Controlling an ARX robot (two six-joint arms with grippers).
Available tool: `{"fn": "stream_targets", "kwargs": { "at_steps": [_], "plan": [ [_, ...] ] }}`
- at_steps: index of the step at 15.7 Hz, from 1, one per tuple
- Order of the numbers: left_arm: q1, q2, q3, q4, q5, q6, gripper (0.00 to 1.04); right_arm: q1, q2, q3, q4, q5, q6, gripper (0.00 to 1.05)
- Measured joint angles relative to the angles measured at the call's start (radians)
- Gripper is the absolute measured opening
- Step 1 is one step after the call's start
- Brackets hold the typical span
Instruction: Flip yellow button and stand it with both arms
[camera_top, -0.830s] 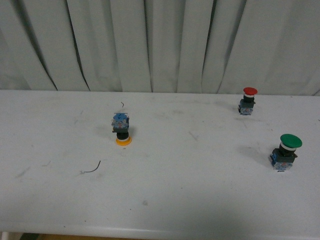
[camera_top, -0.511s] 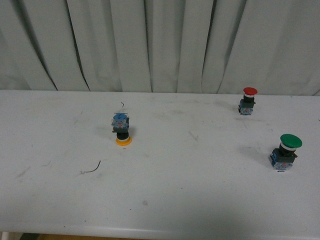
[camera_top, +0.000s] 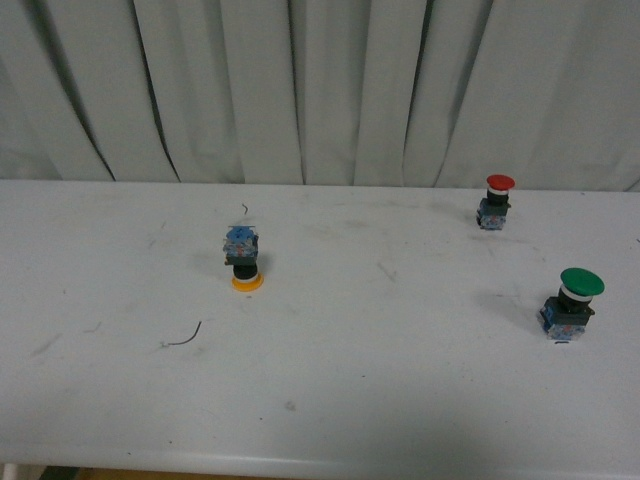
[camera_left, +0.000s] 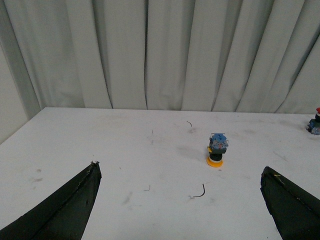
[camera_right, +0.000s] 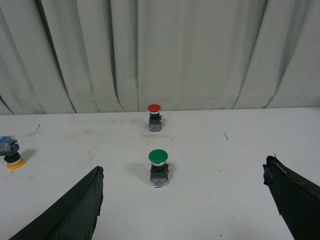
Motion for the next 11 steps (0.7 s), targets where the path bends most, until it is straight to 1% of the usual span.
{"fn": "stream_targets", "kwargs": {
  "at_steps": [11],
  "plan": [
    [0.0,0.0,0.0,0.0,0.0,0.0,0.98,0.0,0.0,0.0,0.0,0.0,0.0,0.98]
  ]
}}
